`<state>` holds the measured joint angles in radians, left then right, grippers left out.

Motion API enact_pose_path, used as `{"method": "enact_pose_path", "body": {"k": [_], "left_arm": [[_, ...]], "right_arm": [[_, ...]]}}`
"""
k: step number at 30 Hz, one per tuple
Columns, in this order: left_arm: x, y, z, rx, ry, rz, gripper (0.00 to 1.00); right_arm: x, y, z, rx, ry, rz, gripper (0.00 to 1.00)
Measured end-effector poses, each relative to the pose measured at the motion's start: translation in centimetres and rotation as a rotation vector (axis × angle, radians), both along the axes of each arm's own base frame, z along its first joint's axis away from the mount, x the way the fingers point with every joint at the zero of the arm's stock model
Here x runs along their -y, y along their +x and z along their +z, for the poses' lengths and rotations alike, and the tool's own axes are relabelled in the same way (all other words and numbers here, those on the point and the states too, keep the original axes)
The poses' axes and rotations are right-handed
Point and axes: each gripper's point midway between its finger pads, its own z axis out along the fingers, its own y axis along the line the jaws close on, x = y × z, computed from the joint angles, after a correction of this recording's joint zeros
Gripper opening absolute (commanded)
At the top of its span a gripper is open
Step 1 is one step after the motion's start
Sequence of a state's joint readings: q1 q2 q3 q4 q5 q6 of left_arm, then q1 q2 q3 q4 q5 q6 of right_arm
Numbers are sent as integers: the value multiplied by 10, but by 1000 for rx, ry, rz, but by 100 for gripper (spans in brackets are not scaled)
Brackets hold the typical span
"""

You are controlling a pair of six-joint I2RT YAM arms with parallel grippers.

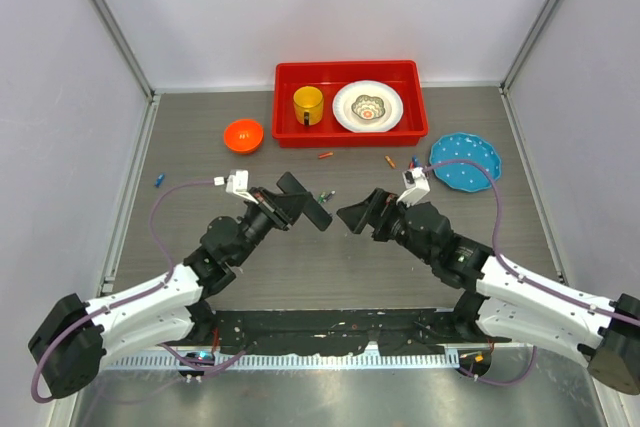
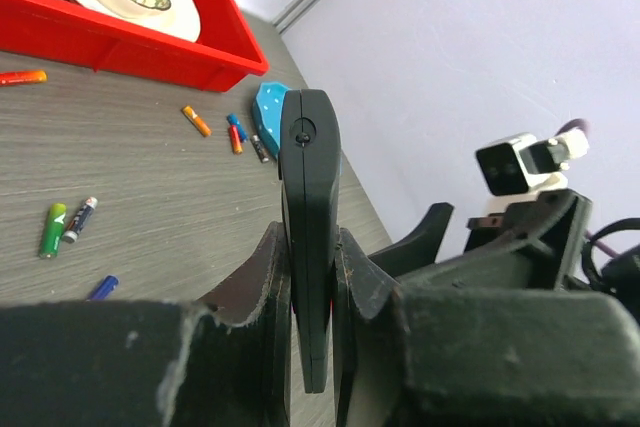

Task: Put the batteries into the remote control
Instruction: Remove the battery cover from the remote control.

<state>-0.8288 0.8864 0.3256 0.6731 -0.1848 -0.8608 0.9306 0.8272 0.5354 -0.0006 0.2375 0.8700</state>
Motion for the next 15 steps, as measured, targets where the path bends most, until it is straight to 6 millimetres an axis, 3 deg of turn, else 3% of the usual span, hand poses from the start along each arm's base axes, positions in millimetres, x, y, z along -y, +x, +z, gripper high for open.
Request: {"method": "enact_pose_path", "body": {"k": [3, 9, 15], "left_arm": [[-1, -1, 1, 10, -15, -1, 0], [-1, -1, 10, 34, -48, -2, 0], [1, 0, 8, 24, -57, -4, 0]], "right_arm": [[-5, 4, -3, -39, 84, 3, 95], [-31, 1, 12, -58, 212, 89, 95], [-48, -3, 2, -103, 227, 155, 93]]}}
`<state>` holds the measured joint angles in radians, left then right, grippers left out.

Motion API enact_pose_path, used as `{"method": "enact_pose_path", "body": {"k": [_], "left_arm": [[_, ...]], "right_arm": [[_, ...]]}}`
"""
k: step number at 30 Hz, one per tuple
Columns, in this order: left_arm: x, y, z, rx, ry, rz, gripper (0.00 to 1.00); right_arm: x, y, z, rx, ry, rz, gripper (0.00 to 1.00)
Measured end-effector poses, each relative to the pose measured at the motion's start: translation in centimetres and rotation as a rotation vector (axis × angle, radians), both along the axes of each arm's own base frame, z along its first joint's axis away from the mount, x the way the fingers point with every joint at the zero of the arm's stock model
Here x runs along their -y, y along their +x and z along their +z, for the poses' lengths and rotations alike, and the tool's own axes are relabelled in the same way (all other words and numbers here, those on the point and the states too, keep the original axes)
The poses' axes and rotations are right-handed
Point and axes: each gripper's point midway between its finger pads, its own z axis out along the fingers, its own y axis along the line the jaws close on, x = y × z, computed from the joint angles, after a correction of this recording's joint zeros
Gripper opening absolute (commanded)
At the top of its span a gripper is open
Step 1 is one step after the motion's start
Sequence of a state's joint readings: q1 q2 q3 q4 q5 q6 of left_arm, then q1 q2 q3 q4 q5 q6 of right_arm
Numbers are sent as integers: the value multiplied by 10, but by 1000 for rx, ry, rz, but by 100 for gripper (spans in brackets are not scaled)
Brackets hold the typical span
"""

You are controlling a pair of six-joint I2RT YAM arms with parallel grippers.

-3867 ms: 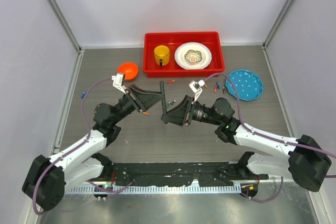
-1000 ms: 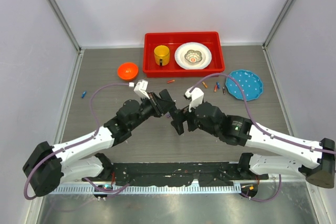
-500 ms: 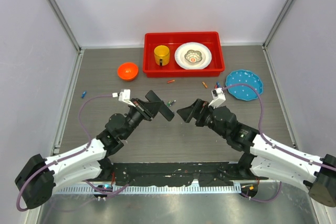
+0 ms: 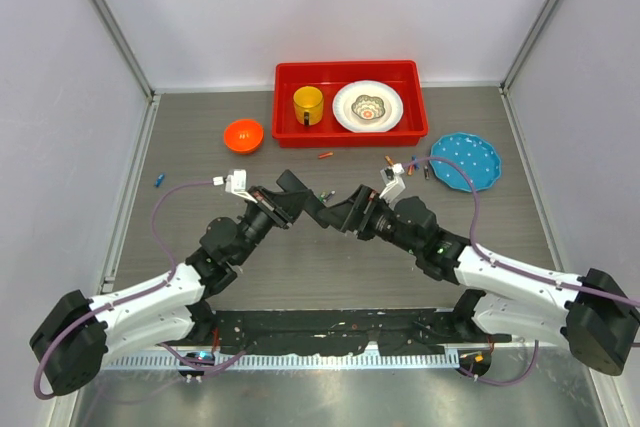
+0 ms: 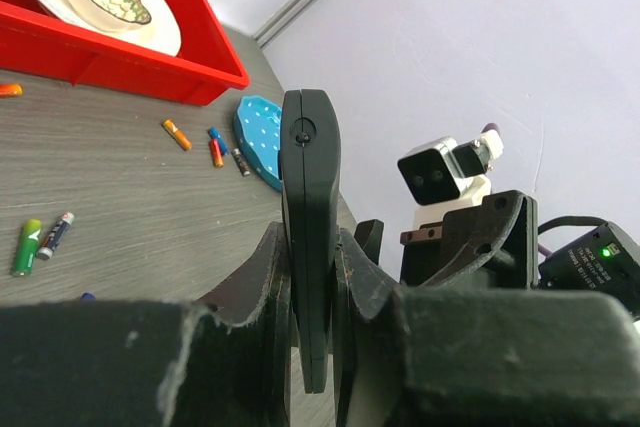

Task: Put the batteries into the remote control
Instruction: Remove the battery cover from the remote control.

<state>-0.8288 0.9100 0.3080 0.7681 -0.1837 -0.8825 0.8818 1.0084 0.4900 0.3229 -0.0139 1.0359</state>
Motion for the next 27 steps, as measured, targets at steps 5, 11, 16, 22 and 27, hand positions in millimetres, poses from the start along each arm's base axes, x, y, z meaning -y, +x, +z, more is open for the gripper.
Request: {"method": "enact_pose_path", "body": {"k": [5, 11, 16, 22, 27], "left_arm": [[0, 0, -1, -2, 0, 0, 0], [0, 0, -1, -4, -2, -1, 0], [0, 0, -1, -4, -2, -1, 0], [0, 0, -1, -6, -4, -2, 0], [0, 0, -2, -11, -5, -3, 0]], "right_arm": [[-5, -1, 1, -2, 15, 20, 88], [-9, 1, 8, 13, 36, 27, 82], [-11, 3, 6, 10, 33, 27, 74], [-13, 4, 1, 0, 28, 26, 72], [-14, 5, 3, 4, 36, 25, 72]]}}
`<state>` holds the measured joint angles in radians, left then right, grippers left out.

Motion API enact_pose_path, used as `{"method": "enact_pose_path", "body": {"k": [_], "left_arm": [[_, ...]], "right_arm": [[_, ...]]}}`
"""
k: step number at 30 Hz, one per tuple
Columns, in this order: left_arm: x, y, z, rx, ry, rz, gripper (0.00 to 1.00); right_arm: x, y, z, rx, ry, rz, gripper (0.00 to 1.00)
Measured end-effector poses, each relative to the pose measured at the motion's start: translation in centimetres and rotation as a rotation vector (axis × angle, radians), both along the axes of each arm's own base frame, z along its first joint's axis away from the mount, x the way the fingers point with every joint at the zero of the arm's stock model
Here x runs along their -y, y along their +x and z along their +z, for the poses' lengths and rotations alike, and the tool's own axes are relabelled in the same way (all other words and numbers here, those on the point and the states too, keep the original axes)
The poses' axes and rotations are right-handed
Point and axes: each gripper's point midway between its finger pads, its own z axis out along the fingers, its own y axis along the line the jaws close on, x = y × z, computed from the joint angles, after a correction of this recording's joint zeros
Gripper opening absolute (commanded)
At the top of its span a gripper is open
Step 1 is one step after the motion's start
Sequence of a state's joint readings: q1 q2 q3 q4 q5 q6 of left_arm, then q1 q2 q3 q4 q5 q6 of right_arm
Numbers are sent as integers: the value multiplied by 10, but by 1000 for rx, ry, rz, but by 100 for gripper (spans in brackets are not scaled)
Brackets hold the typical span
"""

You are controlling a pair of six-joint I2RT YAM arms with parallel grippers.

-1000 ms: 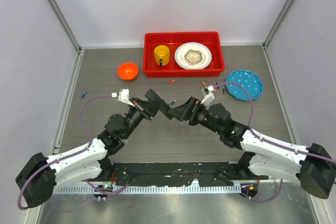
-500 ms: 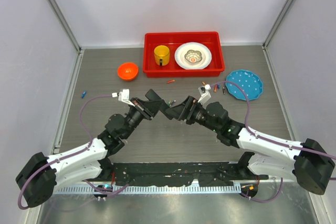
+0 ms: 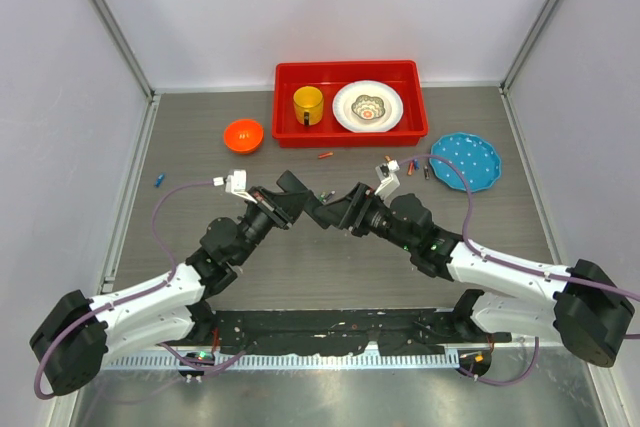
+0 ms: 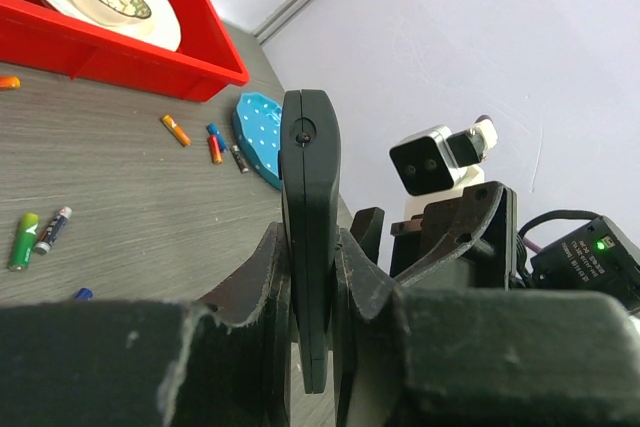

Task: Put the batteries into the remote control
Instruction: Remove the battery cover from the remote control.

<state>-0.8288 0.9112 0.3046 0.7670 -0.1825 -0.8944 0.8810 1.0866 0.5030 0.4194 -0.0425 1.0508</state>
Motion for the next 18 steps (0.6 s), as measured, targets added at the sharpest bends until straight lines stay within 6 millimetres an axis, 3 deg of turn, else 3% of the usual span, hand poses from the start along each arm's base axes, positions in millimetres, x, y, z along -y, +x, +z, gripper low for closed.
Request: {"method": "enact_pose_path", "body": {"k": [6, 18], "left_arm": [[0, 0, 0, -10, -10, -2, 0], [0, -1, -8, -20, 0, -2, 0]], "right_arm": [[-1, 1, 4, 9, 15, -2, 72], [-2, 3, -3, -7, 1, -6, 58]]}}
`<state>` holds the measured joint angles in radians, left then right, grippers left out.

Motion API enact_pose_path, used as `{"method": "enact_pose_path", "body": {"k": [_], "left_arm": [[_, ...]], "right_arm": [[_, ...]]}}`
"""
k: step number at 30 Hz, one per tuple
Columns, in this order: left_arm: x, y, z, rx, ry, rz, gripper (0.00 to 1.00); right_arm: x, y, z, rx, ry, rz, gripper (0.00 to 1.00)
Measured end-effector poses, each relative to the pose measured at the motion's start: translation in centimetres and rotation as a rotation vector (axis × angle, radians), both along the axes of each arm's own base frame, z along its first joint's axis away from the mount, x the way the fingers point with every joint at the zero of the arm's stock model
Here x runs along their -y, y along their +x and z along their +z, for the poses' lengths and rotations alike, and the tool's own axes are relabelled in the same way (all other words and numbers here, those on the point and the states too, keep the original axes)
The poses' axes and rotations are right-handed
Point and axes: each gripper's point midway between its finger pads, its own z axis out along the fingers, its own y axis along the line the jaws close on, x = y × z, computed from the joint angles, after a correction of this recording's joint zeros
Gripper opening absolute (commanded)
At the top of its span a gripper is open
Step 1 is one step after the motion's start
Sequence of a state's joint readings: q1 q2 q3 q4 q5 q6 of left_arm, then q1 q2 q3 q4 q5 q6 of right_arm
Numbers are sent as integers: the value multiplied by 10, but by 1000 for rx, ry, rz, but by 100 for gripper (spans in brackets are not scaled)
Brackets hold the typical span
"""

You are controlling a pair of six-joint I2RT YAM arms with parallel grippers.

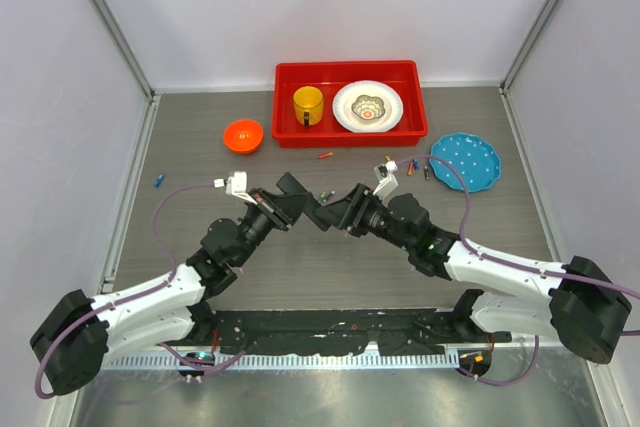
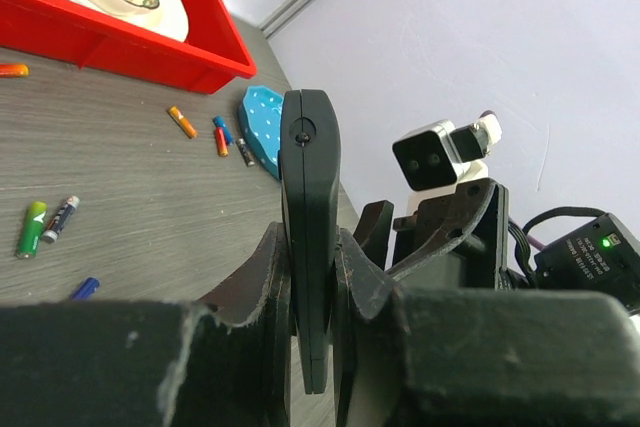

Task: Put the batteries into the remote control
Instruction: Remove the battery cover from the remote control.

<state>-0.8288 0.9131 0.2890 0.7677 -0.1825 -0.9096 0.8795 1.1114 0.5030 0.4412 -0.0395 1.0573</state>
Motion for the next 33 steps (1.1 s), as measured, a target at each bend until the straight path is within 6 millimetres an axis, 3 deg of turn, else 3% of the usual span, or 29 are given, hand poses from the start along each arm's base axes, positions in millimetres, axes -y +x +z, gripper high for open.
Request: {"method": "enact_pose_path", "body": {"k": [18, 21, 22, 25, 33], "left_arm": [[-2, 2, 3, -5, -20, 10, 0], [-2, 2, 4, -7, -28, 11, 0], [-2, 2, 4, -6, -29, 11, 0], [-2, 2, 4, -4, -27, 7, 0], [0, 2, 0, -14, -22, 3, 0]], "right_arm": [[0, 1, 2, 6, 7, -1, 51], [1, 1, 4, 9, 11, -3, 60], [1, 1, 4, 10, 12, -3, 69], [2, 1, 2, 3, 5, -4, 79], [11, 2, 4, 3, -20, -25, 92]]}}
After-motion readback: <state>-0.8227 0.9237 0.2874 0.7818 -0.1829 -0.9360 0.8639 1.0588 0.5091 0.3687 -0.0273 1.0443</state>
